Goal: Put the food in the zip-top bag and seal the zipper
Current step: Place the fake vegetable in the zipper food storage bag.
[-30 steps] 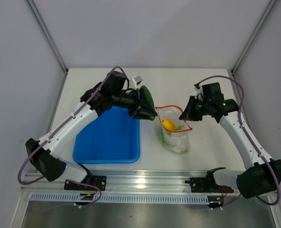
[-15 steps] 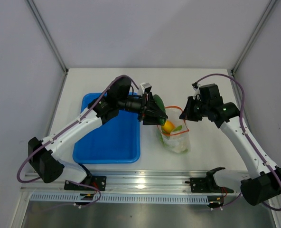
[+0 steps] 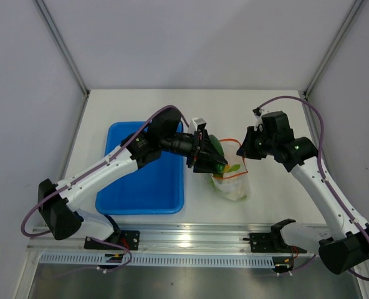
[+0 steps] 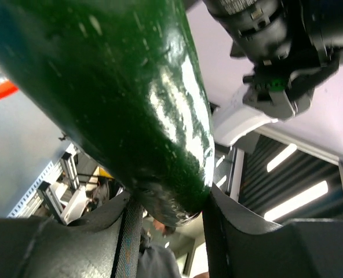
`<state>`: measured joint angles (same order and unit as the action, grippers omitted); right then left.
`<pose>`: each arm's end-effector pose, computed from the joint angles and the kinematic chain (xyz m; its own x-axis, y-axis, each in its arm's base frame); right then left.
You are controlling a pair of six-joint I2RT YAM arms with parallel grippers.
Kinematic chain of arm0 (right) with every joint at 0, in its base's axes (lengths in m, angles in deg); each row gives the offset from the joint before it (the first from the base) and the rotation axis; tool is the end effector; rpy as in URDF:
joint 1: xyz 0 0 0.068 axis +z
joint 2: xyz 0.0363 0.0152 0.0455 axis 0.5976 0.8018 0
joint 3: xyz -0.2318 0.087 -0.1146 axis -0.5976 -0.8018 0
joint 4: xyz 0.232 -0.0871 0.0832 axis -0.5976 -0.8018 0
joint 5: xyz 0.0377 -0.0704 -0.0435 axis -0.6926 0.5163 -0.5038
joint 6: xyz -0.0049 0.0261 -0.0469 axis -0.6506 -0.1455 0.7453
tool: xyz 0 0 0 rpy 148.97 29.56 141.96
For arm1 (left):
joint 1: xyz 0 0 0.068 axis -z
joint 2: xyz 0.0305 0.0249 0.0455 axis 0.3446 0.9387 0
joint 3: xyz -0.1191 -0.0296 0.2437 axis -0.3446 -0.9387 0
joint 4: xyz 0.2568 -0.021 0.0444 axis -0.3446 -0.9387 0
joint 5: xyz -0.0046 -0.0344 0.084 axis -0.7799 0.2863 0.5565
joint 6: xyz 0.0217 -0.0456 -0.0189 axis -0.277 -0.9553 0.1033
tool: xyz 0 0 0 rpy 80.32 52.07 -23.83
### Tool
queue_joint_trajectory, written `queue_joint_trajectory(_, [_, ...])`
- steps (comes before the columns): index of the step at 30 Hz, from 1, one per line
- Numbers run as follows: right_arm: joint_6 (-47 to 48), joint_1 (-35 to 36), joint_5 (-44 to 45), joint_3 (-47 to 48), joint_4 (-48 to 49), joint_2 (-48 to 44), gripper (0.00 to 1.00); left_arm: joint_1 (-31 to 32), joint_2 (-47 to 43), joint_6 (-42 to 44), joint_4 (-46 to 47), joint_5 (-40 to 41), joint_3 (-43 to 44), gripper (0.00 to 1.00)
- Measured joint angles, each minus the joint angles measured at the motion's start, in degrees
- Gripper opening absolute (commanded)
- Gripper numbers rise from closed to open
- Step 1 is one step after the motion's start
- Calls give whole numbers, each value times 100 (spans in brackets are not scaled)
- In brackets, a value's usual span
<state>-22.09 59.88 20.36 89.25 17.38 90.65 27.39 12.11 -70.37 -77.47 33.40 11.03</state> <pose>0.2062 0.0950 0.3546 -0.7835 0.0907 -0.6147 -0.2084 0.8936 0.3975 0.1897 -0.2476 0.3758 -0.9591 0.0856 0.2700 -0.2370 0.2791 -0.9305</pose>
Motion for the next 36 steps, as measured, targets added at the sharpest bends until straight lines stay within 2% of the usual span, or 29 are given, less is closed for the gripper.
queue_joint_trajectory(11, [24,37,76,11,-2,-13,0,225,306,85,-1250,409,354,1])
queue_joint_trajectory(20, [63,74,118,17,-7,-13,0,428,883,87,-1388,398,656,1])
queue_joint_trajectory(23, [66,76,138,42,-22,-13,0,442,885,90,-1438,409,656,7])
queue_joint_trajectory(25, [81,76,162,61,-24,-13,0,442,885,87,-1436,415,651,14])
queue_joint_trajectory(32, [109,76,168,74,-24,-15,0,439,892,85,-1436,428,643,25])
queue_joint_trajectory(34, [111,76,168,76,-26,-15,0,437,901,83,-1438,437,640,35])
queue_joint_trajectory(35, [109,76,175,76,-26,-17,0,420,901,81,-1438,452,638,45])
queue_joint_trajectory(36, [111,74,179,76,-26,-20,0,404,901,79,-1438,466,634,48])
